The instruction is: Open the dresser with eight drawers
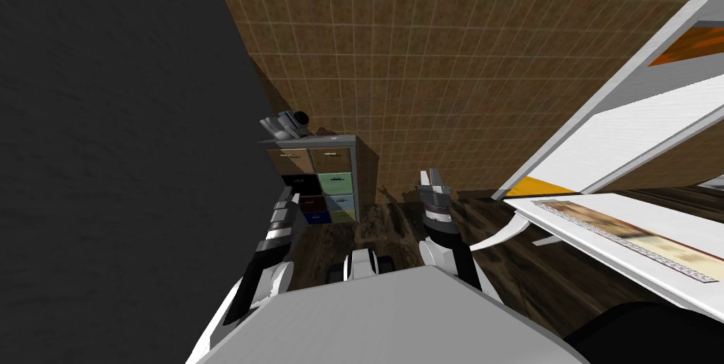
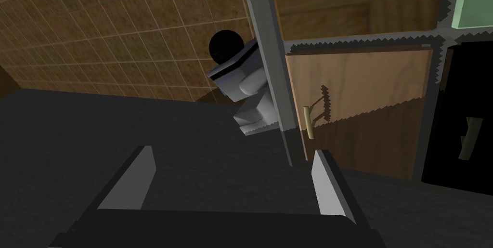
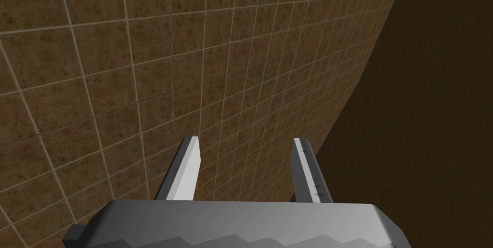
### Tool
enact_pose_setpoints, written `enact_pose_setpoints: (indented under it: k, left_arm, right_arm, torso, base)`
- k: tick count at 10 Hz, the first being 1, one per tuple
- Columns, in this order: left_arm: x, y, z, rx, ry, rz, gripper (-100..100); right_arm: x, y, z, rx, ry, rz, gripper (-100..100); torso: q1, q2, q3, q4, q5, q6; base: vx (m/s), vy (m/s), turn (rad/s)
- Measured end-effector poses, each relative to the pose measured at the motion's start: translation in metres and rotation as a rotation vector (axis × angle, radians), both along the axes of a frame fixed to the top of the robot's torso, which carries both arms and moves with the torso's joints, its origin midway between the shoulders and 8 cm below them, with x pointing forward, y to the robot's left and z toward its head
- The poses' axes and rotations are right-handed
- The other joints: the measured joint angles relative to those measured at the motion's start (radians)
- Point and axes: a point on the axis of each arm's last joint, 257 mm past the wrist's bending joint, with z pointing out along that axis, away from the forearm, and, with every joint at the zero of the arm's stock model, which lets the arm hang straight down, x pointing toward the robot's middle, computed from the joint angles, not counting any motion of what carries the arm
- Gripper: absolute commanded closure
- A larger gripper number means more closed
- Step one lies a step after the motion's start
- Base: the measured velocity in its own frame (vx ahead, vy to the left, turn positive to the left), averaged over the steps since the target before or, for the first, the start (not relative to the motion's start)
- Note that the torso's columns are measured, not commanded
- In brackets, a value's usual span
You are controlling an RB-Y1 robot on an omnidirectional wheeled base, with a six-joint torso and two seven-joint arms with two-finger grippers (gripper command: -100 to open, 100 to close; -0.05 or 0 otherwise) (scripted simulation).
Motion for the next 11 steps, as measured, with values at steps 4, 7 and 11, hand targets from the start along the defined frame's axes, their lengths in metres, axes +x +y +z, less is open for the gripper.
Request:
enact_pose_setpoints:
  k: [4, 7, 11]
  left_arm:
    - [0.011, 0.002, -0.031, -0.008, 0.046, -0.002, -100]
    - [0.018, 0.002, -0.049, -0.015, 0.076, -0.004, -100]
    - [0.023, 0.004, -0.073, -0.02, 0.112, -0.006, -100]
  right_arm:
    - [0.0, 0.0, 0.0, 0.0, 0.0, 0.0, 0]
    - [0.0, 0.0, 0.0, 0.0, 0.0, 0.0, 0]
    - [0.0, 0.0, 0.0, 0.0, 0.0, 0.0, 0]
  torso:
    - [-0.001, 0.001, 0.0, 0.0, 0.0, 0.0]
    - [0.0, 0.0, 0.0, 0.0, 0.0, 0.0]
    - [0.0, 0.0, 0.0, 0.0, 0.0, 0.0]
  base:
    - [0.078, -0.035, -0.02]
    - [0.065, -0.028, -0.016]
    - [0.055, -0.026, -0.017]
